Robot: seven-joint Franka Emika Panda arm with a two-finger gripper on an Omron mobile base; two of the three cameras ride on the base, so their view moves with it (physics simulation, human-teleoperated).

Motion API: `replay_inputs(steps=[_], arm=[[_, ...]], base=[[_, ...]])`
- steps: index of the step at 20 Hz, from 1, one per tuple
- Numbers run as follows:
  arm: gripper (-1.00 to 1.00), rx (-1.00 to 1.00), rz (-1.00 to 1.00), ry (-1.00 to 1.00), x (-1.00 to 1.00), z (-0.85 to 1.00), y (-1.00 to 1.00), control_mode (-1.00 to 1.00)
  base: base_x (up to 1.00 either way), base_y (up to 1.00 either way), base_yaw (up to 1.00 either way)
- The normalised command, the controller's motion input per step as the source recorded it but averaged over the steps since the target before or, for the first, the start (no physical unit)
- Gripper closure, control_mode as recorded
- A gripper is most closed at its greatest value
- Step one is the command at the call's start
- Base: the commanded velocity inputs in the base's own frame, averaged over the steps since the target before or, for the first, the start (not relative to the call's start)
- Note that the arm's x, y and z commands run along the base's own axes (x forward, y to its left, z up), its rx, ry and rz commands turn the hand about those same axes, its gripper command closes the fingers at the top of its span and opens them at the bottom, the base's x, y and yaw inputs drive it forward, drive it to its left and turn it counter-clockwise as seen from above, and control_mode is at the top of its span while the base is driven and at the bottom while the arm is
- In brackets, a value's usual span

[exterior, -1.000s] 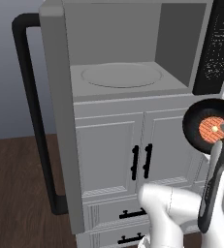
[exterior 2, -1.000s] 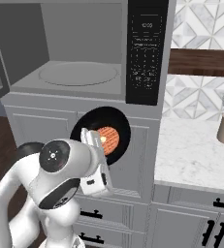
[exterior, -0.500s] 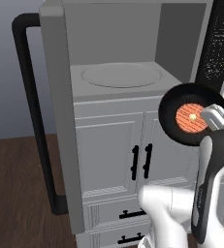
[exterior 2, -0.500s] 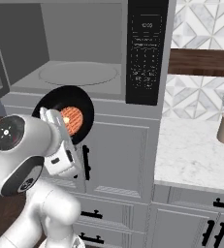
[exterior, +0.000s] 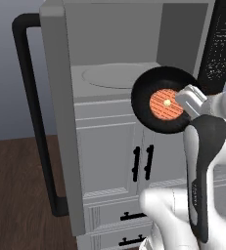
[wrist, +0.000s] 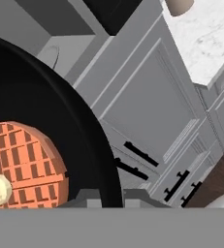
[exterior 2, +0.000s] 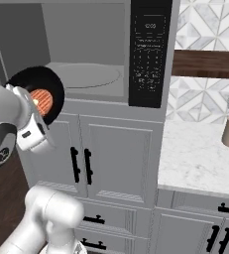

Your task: Open the microwave, place the bowl with waffle inside the microwave, then close the microwave door and turn it on.

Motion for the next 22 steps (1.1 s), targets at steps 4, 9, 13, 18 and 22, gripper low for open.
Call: replay_inputs(steps=[4,9,13,18,22], arm=[[1.0,0.0,-0.01,-0.01,0.6,0.17,0.28,-1.0],[1.0,0.0,-0.04,-0.02,0.58,0.23,0.19,-1.0],[1.0,0.0,-0.07,0.0,0.83,0.08,0.03,-1.0],[1.0,0.0,-0.09,0.0,0.76,0.12,0.0,-1.0],[1.0,0.0,-0.08,0.03,0.54,0.3,0.01,-1.0]], base=[[0.0,0.0,0.0],[0.0,0.0,0.0],[0.0,0.0,0.0],[0.0,0.0,0.0],[0.0,0.0,0.0]])
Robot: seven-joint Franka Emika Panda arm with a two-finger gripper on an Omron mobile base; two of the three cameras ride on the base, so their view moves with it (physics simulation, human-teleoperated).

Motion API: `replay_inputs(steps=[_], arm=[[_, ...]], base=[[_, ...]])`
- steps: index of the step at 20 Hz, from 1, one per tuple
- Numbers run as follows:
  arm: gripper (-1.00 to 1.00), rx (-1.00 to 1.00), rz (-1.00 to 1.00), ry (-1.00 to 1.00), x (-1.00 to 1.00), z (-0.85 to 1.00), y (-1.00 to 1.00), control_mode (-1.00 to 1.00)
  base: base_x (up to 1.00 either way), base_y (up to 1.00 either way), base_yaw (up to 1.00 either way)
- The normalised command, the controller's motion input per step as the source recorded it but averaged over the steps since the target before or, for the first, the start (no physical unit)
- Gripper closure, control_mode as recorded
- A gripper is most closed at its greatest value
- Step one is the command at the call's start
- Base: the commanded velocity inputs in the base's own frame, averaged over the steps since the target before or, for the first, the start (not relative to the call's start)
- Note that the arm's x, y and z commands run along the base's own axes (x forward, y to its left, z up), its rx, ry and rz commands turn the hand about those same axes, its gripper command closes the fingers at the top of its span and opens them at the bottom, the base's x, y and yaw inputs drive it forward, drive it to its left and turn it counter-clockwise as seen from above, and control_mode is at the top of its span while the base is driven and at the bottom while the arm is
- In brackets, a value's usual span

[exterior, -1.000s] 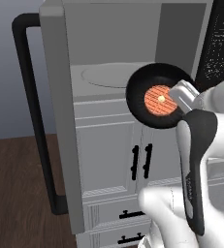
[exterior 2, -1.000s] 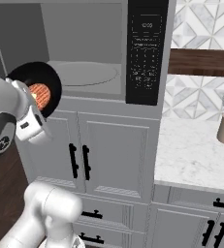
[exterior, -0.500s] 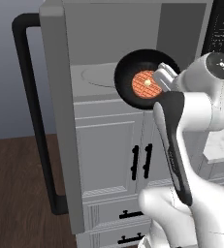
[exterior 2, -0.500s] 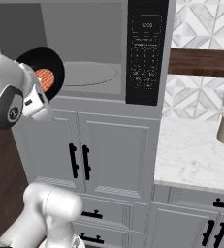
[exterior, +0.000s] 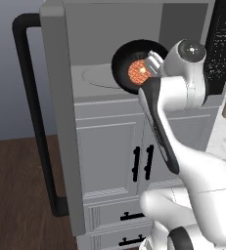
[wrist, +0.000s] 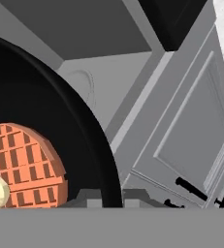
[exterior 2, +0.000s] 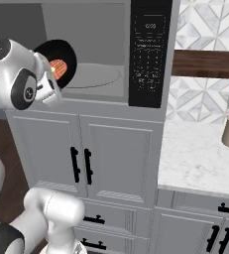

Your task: Open the microwave, place the bowl with waffle inside the microwave, then close the microwave door and turn it on.

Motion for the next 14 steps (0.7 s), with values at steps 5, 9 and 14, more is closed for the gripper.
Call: replay_inputs(steps=[5,9,14], arm=[[1.0,0.0,-0.01,0.01,0.59,0.04,0.01,-1.0],[1.0,0.0,0.0,0.04,0.47,0.03,0.0,-1.0],[1.0,-0.03,0.0,0.06,0.45,0.03,0.08,-1.0]], base=[[0.0,0.0,0.0],[0.0,0.0,0.0],[0.0,0.0,0.0]])
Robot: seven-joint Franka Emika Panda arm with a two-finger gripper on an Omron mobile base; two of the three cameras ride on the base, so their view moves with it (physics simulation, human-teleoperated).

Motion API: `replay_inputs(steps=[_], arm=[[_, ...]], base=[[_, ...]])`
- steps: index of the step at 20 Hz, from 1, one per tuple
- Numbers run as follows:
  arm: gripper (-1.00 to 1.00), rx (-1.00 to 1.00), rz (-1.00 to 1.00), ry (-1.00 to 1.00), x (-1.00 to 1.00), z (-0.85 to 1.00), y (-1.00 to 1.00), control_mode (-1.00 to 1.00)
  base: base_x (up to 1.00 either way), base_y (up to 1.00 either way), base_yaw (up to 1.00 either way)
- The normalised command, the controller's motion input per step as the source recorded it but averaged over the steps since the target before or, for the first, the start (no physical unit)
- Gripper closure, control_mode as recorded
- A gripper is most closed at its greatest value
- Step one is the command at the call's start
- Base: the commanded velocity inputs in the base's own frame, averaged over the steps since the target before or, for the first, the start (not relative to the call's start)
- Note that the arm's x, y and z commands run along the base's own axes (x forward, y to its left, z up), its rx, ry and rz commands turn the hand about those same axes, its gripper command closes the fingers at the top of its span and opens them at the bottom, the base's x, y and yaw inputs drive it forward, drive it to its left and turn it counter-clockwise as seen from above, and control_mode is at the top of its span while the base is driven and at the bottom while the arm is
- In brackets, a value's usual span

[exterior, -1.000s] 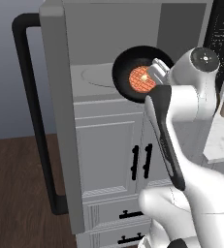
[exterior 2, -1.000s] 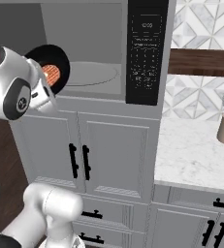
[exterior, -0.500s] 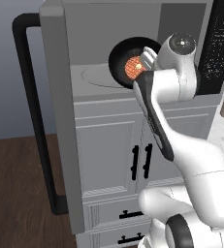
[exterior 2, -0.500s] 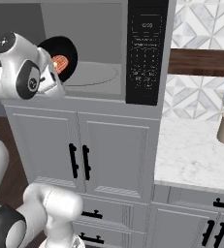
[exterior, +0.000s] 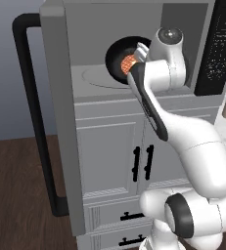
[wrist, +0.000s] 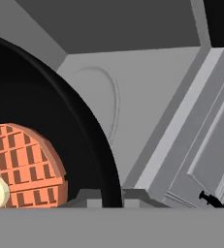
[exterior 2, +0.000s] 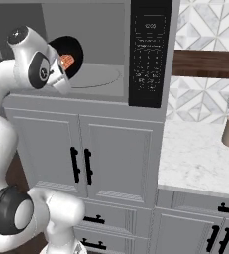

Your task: Open the microwave, place the bowl with waffle inside the microwave, then close the microwave door and turn it on.

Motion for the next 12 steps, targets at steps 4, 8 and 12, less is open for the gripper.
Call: replay_inputs(steps=[4,8,12], arm=[[1.0,-0.04,0.0,0.16,0.51,0.0,0.0,-1.0],[1.0,-0.05,0.0,0.2,0.39,0.0,0.0,-1.0],[1.0,-0.02,0.0,0.04,0.08,0.0,0.0,-1.0]], base=[[0.0,0.0,0.0],[0.0,0.0,0.0],[0.0,0.0,0.0]])
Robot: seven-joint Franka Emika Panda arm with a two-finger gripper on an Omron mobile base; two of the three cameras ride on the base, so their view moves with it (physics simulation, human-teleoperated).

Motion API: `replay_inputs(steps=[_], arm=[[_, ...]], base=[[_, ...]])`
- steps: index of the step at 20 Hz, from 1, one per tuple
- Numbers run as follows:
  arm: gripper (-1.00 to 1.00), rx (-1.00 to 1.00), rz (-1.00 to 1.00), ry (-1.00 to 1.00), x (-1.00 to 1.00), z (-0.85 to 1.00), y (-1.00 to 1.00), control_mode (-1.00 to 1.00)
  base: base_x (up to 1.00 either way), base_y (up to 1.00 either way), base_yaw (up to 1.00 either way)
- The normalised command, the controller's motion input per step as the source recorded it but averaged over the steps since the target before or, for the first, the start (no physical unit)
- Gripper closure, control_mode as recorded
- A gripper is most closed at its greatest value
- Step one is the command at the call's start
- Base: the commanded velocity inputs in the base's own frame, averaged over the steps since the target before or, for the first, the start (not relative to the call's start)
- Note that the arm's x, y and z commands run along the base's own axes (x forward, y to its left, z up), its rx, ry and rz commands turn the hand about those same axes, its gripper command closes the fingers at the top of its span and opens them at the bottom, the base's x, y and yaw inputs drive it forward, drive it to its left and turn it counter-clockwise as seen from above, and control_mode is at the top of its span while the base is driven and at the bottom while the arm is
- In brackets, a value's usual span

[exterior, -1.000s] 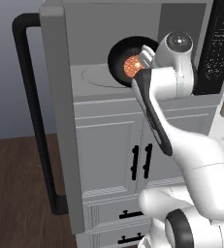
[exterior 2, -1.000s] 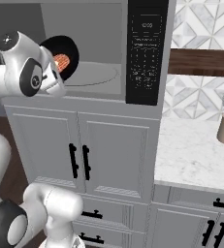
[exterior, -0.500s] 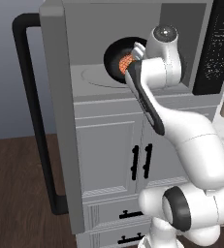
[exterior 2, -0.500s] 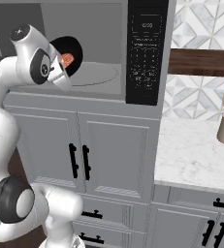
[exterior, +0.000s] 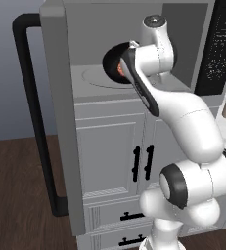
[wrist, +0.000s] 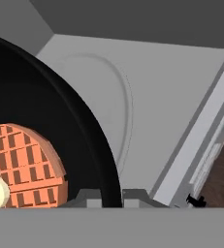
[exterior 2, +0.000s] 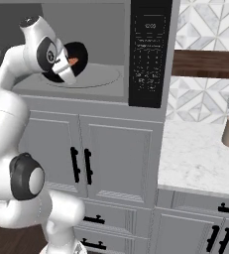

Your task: Open the microwave, place the bowl with waffle inside the microwave, then close the microwave door and turn it on.

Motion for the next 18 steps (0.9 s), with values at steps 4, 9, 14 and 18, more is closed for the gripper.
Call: replay_inputs(steps=[4,9,14,18], arm=[[1.0,0.0,0.0,0.0,0.03,0.0,0.0,-1.0],[1.0,0.0,0.0,0.04,0.34,0.0,0.02,-1.0],[1.0,0.0,0.0,0.04,0.24,-0.02,0.0,-1.0],[1.0,-0.03,0.0,0.02,0.06,-0.17,0.01,-1.0]], base=[[0.0,0.0,0.0],[0.0,0.0,0.0],[0.0,0.0,0.0],[0.0,0.0,0.0]])
